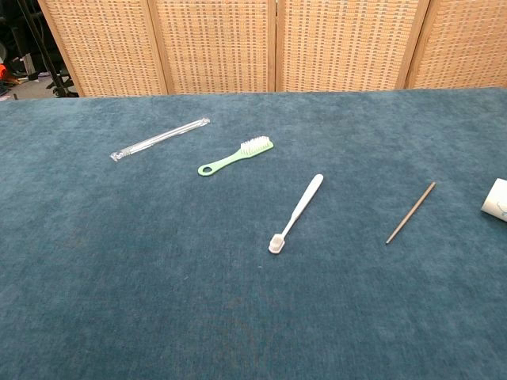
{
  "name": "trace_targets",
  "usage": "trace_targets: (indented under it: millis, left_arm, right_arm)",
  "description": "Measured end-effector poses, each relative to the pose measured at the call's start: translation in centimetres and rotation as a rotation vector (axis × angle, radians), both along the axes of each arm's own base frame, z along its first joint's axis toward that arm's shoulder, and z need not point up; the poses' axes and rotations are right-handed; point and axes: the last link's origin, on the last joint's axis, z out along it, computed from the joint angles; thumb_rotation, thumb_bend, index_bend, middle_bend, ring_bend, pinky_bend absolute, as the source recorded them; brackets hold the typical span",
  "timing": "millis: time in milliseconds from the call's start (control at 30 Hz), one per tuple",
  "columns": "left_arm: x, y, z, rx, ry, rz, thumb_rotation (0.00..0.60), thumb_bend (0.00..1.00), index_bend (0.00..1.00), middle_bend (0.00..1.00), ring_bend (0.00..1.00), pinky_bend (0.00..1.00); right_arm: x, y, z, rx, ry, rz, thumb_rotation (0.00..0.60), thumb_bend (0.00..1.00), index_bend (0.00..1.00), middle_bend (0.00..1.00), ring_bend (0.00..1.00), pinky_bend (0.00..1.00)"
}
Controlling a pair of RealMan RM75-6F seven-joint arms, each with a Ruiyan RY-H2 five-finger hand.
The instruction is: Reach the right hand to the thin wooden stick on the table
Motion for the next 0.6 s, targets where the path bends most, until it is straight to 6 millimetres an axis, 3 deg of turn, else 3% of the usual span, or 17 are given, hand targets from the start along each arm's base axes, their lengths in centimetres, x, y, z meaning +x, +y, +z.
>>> trace_targets:
  millis: [400, 467, 500, 567, 600]
  left_arm:
    - [-0.08, 0.06, 0.02, 0.001, -0.001, 0.0, 0.6, 0.0, 0.0, 0.0, 0.0, 0.0]
    - [-0.12, 0.13, -0.05, -0.004, -0.001, 0.001, 0.6, 0.0, 0.0, 0.0, 0.0, 0.0]
    - [-0.15, 0.18, -0.07, -0.007, -0.001, 0.003, 0.6, 0.0, 0.0, 0.0, 0.0, 0.0]
    - [-0.23, 0.29, -0.08, -0.008, -0.001, 0.007, 0.6, 0.0, 0.0, 0.0, 0.0, 0.0]
    - [-0.26, 0.34, -0.08, -0.008, 0.0, 0.008, 0.6, 0.0, 0.0, 0.0, 0.0, 0.0]
  right_arm:
    - [0.01, -0.28, -0.48, 0.031, 0.003, -0.015, 0.6, 0.0, 0.0, 0.0, 0.0, 0.0]
    - [0.03, -0.43, -0.41, 0.025, -0.004, -0.017, 0.6, 0.02, 0.0, 0.05, 0.01, 0.01]
    - [0.09, -0.58, -0.34, 0.019, -0.007, -0.013, 0.6, 0.09, 0.0, 0.13, 0.1, 0.08]
    - [0.15, -0.72, -0.29, 0.01, -0.013, -0.006, 0.6, 0.4, 0.0, 0.36, 0.38, 0.36]
    - [0.2, -0.81, -0.25, 0.003, -0.016, 0.002, 0.6, 0.65, 0.0, 0.5, 0.56, 0.55]
